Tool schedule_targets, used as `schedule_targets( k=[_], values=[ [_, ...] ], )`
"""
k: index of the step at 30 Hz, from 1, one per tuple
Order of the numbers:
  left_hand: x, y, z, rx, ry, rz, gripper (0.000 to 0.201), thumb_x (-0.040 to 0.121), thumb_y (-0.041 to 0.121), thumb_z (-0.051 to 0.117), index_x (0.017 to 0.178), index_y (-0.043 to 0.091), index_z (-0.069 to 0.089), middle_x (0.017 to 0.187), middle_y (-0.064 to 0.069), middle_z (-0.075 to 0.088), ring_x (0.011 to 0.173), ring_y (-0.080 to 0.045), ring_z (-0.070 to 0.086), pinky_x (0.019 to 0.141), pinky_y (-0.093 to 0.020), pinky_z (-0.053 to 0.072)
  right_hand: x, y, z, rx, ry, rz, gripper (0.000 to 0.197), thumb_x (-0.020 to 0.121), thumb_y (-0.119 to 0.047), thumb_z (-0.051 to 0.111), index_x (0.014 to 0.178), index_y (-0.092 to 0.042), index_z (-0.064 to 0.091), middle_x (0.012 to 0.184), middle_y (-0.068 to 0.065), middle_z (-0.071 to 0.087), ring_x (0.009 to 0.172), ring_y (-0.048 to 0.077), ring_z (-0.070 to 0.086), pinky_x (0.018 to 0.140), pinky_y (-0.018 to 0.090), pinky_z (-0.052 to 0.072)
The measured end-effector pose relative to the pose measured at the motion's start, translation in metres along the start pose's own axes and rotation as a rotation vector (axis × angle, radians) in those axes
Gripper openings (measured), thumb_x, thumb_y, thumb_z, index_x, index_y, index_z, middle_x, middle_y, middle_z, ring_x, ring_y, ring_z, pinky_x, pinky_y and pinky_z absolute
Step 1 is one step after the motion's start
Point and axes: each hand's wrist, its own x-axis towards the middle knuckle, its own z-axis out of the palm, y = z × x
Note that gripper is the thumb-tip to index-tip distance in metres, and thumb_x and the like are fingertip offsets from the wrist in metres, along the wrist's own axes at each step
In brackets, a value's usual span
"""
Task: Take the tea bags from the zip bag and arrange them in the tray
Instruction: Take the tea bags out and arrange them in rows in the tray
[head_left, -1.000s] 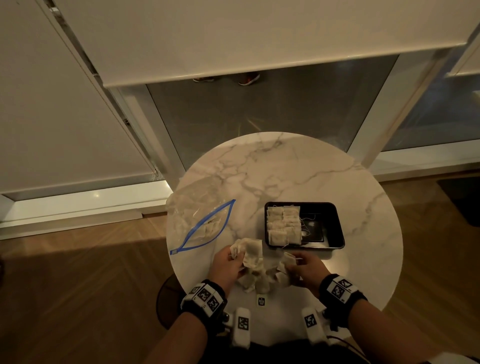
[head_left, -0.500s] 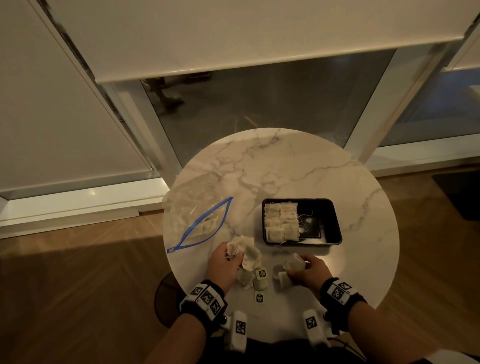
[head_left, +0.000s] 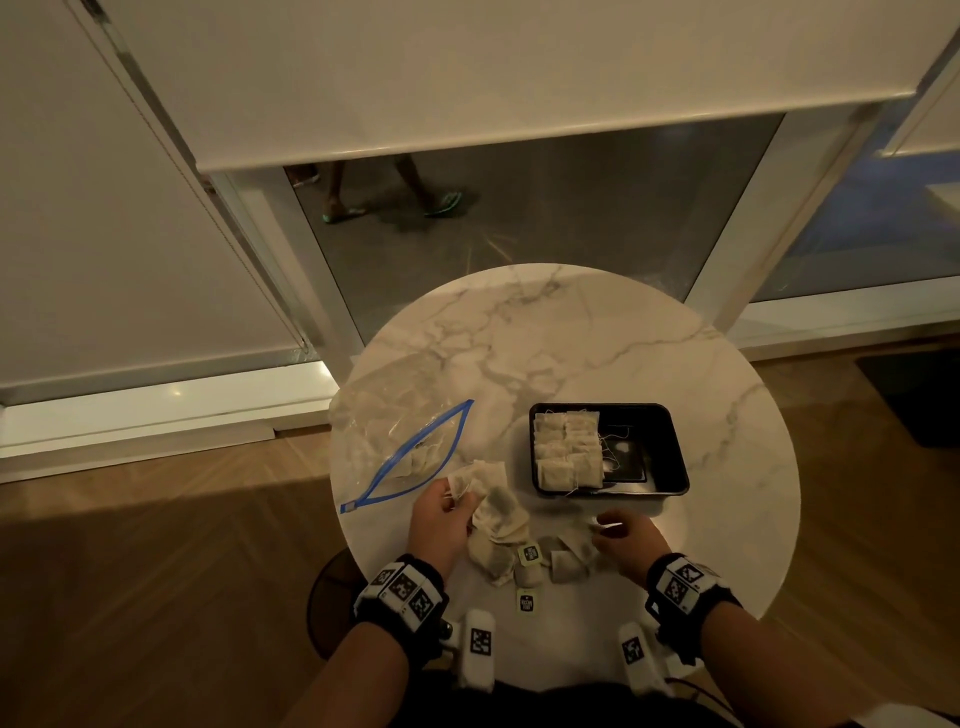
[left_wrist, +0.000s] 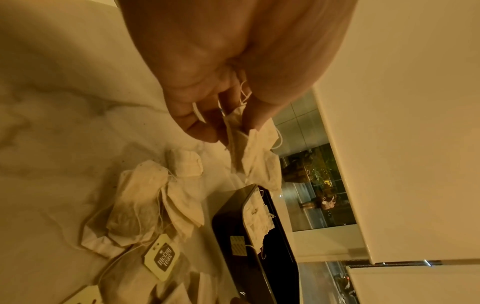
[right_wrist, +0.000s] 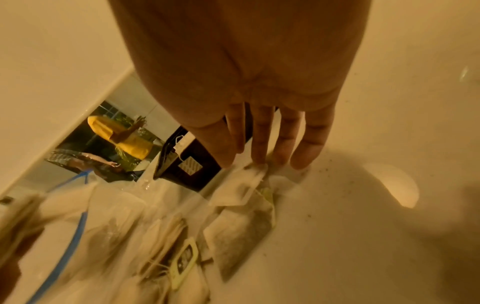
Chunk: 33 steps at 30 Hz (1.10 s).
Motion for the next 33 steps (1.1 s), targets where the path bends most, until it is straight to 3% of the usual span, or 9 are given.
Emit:
schedule_targets(
  k=[2, 4, 6, 8, 10, 14, 19, 25, 33],
  values=[
    [0.001, 0.003, 0.001, 0.055, -0.001, 0.036, 0.016, 0.087, 0.023, 0.072, 0.103, 0.022, 0.071, 0.096, -0.001, 0.077, 0.093, -0.021, 0.073, 0.089, -0.051, 0.058, -0.001, -0.001, 0.005, -0.087, 0.013, 0.001, 0.051, 0.08, -0.026, 0.078, 0.126, -0.017, 0.057, 0.117, 0.005, 0.065, 0.093, 0.017, 0.062, 0.078, 0.027, 0.051],
    [-0.003, 0.01, 0.002, 0.171, -0.004, 0.12, 0.006, 0.087, 0.024, 0.072, 0.092, 0.023, 0.07, 0.086, 0.002, 0.074, 0.082, -0.017, 0.07, 0.081, -0.041, 0.059, -0.003, -0.004, 0.011, -0.242, 0.024, -0.018, 0.058, 0.076, -0.036, 0.08, 0.126, -0.022, 0.055, 0.123, 0.004, 0.06, 0.102, 0.019, 0.06, 0.081, 0.026, 0.048],
    [-0.007, 0.015, 0.004, 0.303, -0.033, 0.219, 0.001, 0.091, 0.018, 0.069, 0.09, 0.019, 0.068, 0.081, 0.004, 0.069, 0.075, -0.011, 0.065, 0.071, -0.023, 0.054, -0.005, -0.008, 0.016, -0.348, 0.051, -0.028, 0.053, 0.075, -0.04, 0.078, 0.121, -0.024, 0.056, 0.122, 0.004, 0.056, 0.107, 0.022, 0.058, 0.086, 0.029, 0.05],
    [-0.01, 0.019, 0.004, 0.421, -0.061, 0.293, 0.007, 0.094, 0.013, 0.063, 0.098, 0.016, 0.068, 0.084, 0.006, 0.068, 0.078, -0.005, 0.063, 0.068, -0.013, 0.049, -0.005, -0.009, 0.017, -0.373, 0.061, -0.01, 0.036, 0.076, -0.039, 0.077, 0.106, -0.027, 0.06, 0.114, 0.002, 0.058, 0.1, 0.02, 0.057, 0.089, 0.032, 0.052],
    [-0.01, 0.021, 0.004, 0.49, -0.062, 0.34, 0.009, 0.096, 0.014, 0.061, 0.099, 0.019, 0.067, 0.084, 0.008, 0.068, 0.079, -0.004, 0.063, 0.068, -0.014, 0.049, -0.004, -0.01, 0.017, -0.326, 0.045, 0.01, 0.026, 0.075, -0.034, 0.078, 0.091, -0.028, 0.059, 0.104, 0.0, 0.061, 0.09, 0.016, 0.058, 0.082, 0.03, 0.053],
    [-0.007, 0.022, 0.005, 0.352, -0.04, 0.271, 0.012, 0.096, 0.013, 0.06, 0.1, 0.02, 0.068, 0.088, 0.002, 0.071, 0.083, -0.013, 0.067, 0.074, -0.025, 0.055, -0.012, -0.01, 0.009, -0.133, 0.011, -0.057, 0.017, 0.081, -0.029, 0.076, 0.09, -0.021, 0.064, 0.089, 0.0, 0.066, 0.077, 0.01, 0.061, 0.063, 0.021, 0.046],
    [-0.007, 0.019, 0.006, 0.122, -0.022, 0.117, 0.018, 0.095, 0.009, 0.061, 0.104, 0.023, 0.068, 0.101, 0.001, 0.074, 0.094, -0.013, 0.07, 0.085, -0.035, 0.058, -0.021, -0.009, -0.004, -0.034, 0.009, -0.167, 0.006, 0.087, -0.027, 0.072, 0.09, -0.025, 0.067, 0.087, -0.002, 0.07, 0.079, 0.009, 0.066, 0.066, 0.02, 0.048],
    [-0.007, 0.017, 0.01, -0.04, -0.049, -0.044, 0.022, 0.1, 0.012, 0.055, 0.117, 0.02, 0.066, 0.108, -0.001, 0.074, 0.097, -0.015, 0.07, 0.07, -0.026, 0.053, -0.03, -0.02, -0.011, -0.098, -0.029, -0.303, 0.002, 0.091, -0.028, 0.066, 0.091, -0.028, 0.068, 0.088, -0.011, 0.069, 0.084, 0.002, 0.064, 0.068, 0.014, 0.045],
    [-0.004, 0.018, 0.015, -0.084, -0.029, -0.092, 0.021, 0.102, 0.012, 0.05, 0.117, 0.016, 0.065, 0.111, -0.008, 0.072, 0.095, -0.02, 0.068, 0.067, -0.026, 0.052, -0.037, -0.05, -0.031, 0.19, -0.07, -0.415, 0.016, 0.088, -0.007, 0.068, 0.1, -0.018, 0.067, 0.089, 0.004, 0.072, 0.077, 0.016, 0.069, 0.063, 0.02, 0.054]
  ],
)
